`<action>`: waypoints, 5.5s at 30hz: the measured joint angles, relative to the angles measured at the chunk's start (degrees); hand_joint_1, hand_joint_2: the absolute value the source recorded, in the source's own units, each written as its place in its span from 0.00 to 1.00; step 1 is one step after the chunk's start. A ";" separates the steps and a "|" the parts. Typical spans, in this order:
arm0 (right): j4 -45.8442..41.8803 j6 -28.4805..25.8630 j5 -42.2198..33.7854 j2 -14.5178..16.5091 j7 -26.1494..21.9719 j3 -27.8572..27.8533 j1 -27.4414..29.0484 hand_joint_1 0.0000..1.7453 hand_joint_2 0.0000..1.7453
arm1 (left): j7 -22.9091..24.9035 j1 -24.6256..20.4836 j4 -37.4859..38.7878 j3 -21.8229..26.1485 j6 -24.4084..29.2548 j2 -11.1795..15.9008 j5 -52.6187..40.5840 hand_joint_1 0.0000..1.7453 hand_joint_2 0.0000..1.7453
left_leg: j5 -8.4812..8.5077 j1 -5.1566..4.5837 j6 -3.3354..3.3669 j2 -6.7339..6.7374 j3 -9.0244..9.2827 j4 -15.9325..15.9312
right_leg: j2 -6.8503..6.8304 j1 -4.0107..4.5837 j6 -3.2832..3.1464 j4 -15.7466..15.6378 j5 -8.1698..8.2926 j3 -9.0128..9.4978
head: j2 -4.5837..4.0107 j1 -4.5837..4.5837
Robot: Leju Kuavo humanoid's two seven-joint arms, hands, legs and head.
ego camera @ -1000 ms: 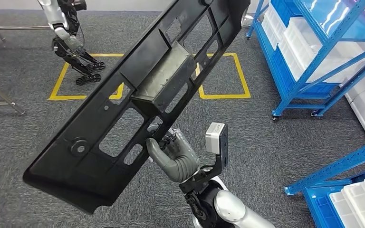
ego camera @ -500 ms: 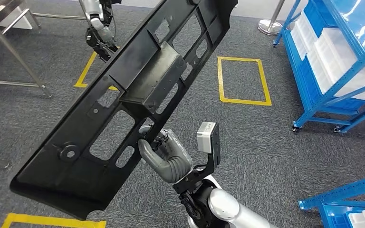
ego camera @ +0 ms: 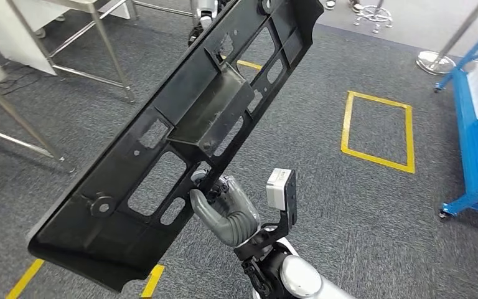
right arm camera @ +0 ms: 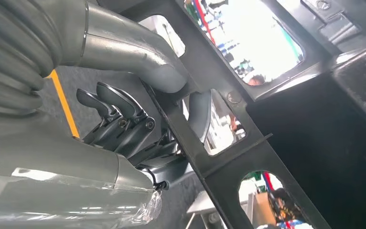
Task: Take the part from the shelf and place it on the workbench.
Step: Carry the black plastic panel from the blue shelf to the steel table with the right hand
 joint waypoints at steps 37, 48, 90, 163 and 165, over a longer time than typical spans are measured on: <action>2.87 1.03 2.05 3.13 0.95 1.27 -0.95 1.00 1.00 | -1.59 -0.19 0.23 -0.01 -0.04 0.21 0.80 0.00 0.00 | -7.01 0.22 -1.85 8.37 -6.34 12.82 | -6.20 -0.51 0.61 -2.36 1.02 0.94 | 0.00 -2.53; 2.81 0.32 2.07 3.07 1.40 1.80 -1.58 1.00 1.00 | -1.10 -0.17 0.23 -0.01 0.91 0.34 1.29 0.00 0.00 | -2.30 0.25 0.12 10.77 0.97 0.99 | -9.08 -1.42 4.32 2.85 -3.41 -0.01 | 0.00 -2.37; 4.94 1.02 -2.64 3.37 0.84 2.14 -2.67 1.00 1.00 | -0.38 -0.27 0.22 0.02 2.60 0.32 4.87 0.00 0.00 | -0.77 -0.79 0.70 6.40 -0.03 0.86 | -4.27 0.95 -0.54 1.70 -1.51 -0.19 | 0.00 -0.48; 1.42 -16.80 -3.59 -3.61 3.86 -5.86 -5.24 1.00 1.00 | -2.59 0.59 0.44 1.70 1.06 0.99 10.85 0.00 0.00 | -14.19 0.16 -2.04 8.17 -2.74 12.05 | -1.54 -0.25 0.13 -1.64 -1.58 2.97 | 0.00 -2.83; 0.20 -18.20 -2.60 -5.64 5.02 -6.93 -4.57 1.00 1.00 | -1.86 0.86 0.45 1.70 0.80 1.20 10.45 0.00 0.00 | -8.01 0.21 -2.14 8.19 -4.05 6.58 | -1.14 -0.47 0.74 -1.56 -3.94 5.58 | -0.01 -3.22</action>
